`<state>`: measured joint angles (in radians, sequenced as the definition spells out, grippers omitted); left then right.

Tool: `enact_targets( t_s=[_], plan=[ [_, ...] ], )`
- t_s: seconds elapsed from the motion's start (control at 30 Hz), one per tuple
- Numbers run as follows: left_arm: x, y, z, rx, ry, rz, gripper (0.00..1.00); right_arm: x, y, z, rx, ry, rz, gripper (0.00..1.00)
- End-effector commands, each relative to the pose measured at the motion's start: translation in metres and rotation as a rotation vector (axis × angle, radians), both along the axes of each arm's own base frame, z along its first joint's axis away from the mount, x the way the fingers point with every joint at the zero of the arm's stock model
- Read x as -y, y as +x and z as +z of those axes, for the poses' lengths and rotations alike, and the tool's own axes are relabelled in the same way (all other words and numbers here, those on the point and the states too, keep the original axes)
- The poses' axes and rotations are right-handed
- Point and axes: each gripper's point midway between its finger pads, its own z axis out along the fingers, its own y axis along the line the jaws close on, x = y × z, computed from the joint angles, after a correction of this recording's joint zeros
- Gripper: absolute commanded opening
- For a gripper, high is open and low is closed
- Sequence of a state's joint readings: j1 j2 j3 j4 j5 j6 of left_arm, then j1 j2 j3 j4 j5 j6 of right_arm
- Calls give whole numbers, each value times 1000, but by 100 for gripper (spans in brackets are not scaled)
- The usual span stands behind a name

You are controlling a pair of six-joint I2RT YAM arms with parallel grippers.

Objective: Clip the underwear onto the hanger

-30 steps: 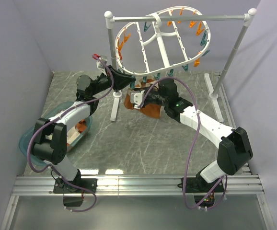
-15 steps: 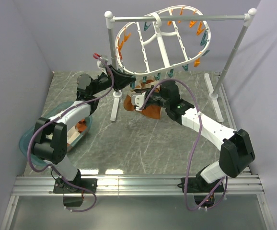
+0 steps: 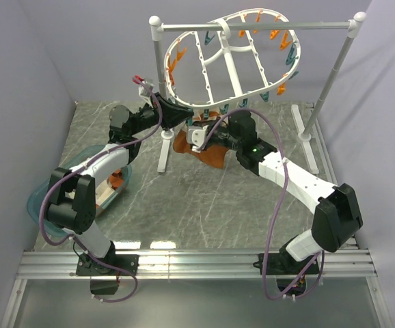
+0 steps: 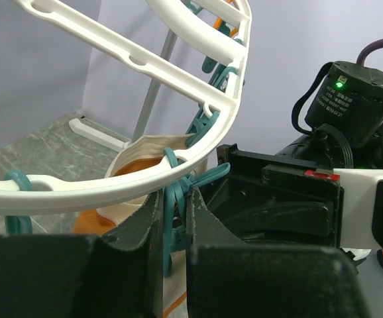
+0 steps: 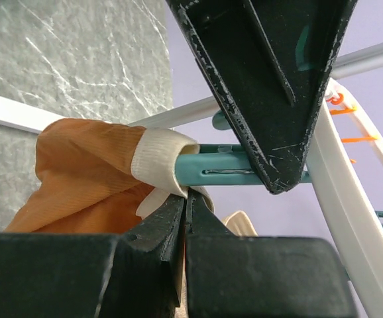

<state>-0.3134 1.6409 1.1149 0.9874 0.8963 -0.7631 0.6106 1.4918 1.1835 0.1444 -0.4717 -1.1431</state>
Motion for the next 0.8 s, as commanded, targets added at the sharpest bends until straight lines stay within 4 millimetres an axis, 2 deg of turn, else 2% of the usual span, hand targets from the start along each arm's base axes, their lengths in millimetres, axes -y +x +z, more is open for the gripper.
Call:
enact_targets(
  t_s=[0.0,0.1,0.3,0.6,0.77],
  plan=[
    [8,-32,10,118,28,-141,0,-1,9,36,61,68,-22,0],
    [8,-33,10,115,22,-146,0,0,12,36,54,62,-28,0],
    [8,-31,16,117,17,-138,0,2,11,22,82,17,-20,0],
    [8,-28,12,112,20,-128,0,-1,13,29,68,23,-19,0],
    [8,-27,15,109,11,-127,0,-2,13,24,67,8,-17,0]
  ],
)
